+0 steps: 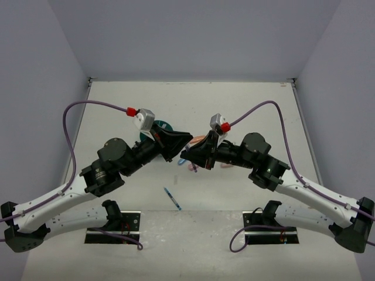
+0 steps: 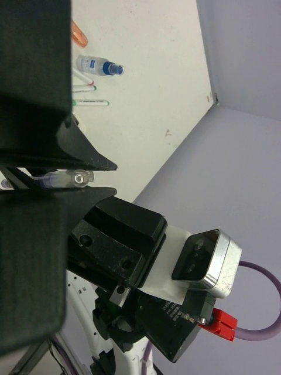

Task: Sort the stationery into containers
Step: Close the pen cap on the pen.

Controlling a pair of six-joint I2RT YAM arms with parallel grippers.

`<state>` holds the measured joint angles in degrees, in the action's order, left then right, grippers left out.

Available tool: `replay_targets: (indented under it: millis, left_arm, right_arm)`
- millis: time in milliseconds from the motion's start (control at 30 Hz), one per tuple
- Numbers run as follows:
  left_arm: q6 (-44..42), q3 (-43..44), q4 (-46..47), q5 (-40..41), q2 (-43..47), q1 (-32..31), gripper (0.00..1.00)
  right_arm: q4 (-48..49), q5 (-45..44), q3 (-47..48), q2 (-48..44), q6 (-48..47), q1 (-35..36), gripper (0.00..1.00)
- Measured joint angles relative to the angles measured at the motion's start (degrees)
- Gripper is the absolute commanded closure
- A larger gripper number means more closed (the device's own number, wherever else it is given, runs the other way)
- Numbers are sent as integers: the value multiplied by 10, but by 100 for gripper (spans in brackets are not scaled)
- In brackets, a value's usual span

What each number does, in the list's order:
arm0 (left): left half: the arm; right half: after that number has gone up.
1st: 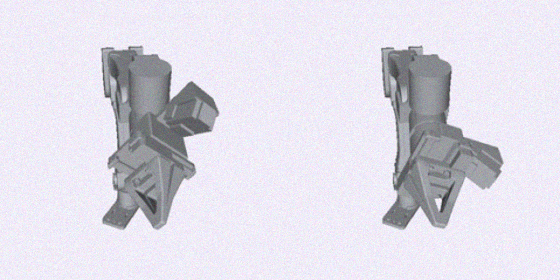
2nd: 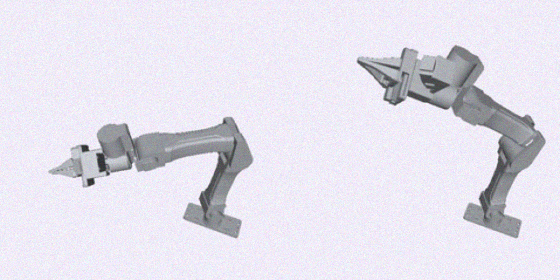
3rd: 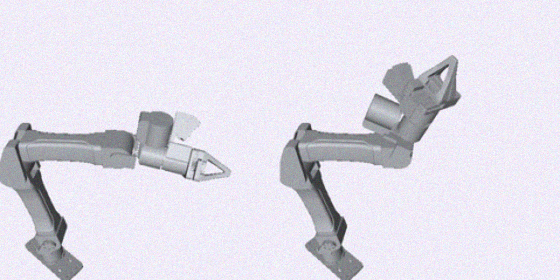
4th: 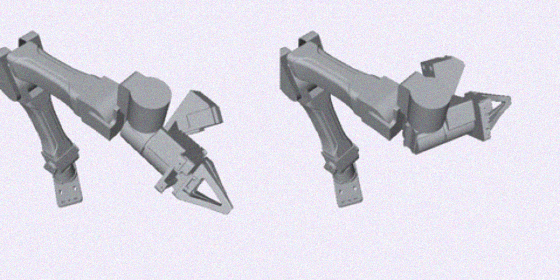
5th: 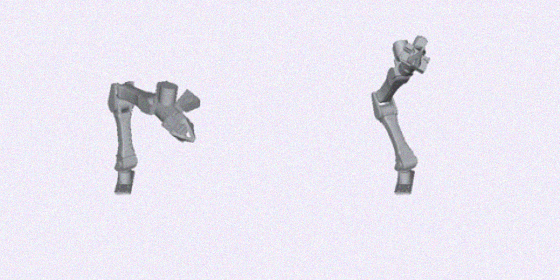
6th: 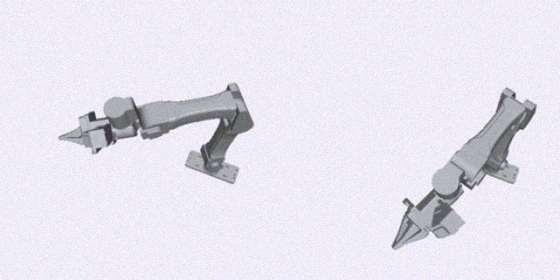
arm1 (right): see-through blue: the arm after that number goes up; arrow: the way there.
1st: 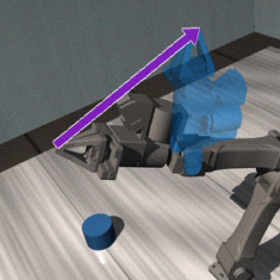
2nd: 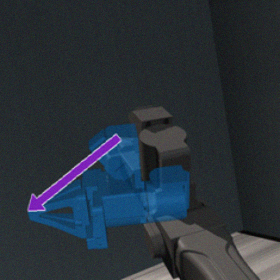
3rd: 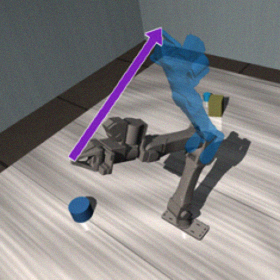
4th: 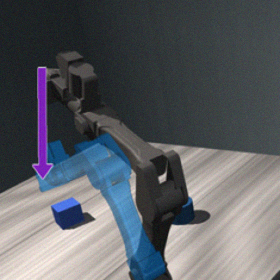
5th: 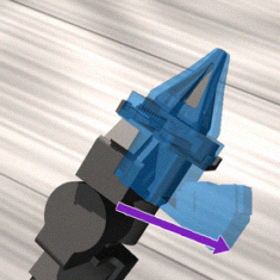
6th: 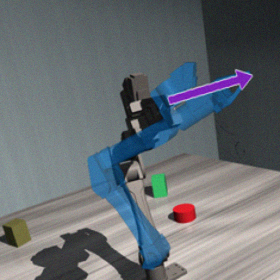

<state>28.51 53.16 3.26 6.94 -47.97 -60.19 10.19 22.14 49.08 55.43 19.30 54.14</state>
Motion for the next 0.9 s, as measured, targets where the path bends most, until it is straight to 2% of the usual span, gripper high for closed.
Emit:
replay_targets:
  millis: [33, 67, 133, 200, 267, 333, 433, 500, 600, 633, 700, 733, 800, 867, 900]
  left_arm:
    - [-6, 8, -7, -5, -4, 0, 66]
    - [-12, 14, -14, -10, -8, 0, 67]
    - [-22, 21, -25, -19, -10, 0, 73]
    - [-28, 26, -31, -26, -12, 0, 75]
    - [-33, 30, -33, -33, -15, 0, 82]
    - [-37, 34, -32, -43, -19, 0, 83]
    - [-42, 43, -31, -60, -30, 0, 65]
    - [-42, 47, -30, -70, -39, 0, 65]
    - [-43, 49, -30, -84, -50, 0, 75]
    - [-43, 49, -30, -87, -53, 0, 88]
    - [-43, 49, -30, -91, -57, 0, 100]
    - [-43, 49, -30, -93, -59, 1, 100]
    - [-43, 49, -29, -94, -59, 0, 100]
    - [-43, 49, -29, -96, -59, 0, 100]
    - [-43, 49, -28, -96, -59, 0, 100]
  right_arm:
    - [6, 3, -4, -5, 1, -2, 100]
    - [9, 5, -8, -10, 2, -4, 100]
    - [10, 5, -13, -18, 1, -10, 100]
    - [9, 5, -18, -26, 1, -14, 100]
    - [8, 5, -22, -34, -1, -15, 100]
    - [7, 5, -27, -41, -1, -15, 100]
    - [7, 5, -30, -48, -3, -15, 100]
    - [6, 5, -31, -49, -3, -15, 100]
    - [5, 5, -31, -49, -3, -15, 100]
    - [6, 5, -31, -49, -3, -15, 100]
    - [5, 5, -31, -49, -4, -15, 100]
    - [5, 6, -31, -49, -5, -15, 97]
    - [5, 9, -31, -49, -7, -15, 70]
    - [5, 9, -32, -49, -9, -15, 62]
    - [5, 9, -32, -49, -9, -15, 61]
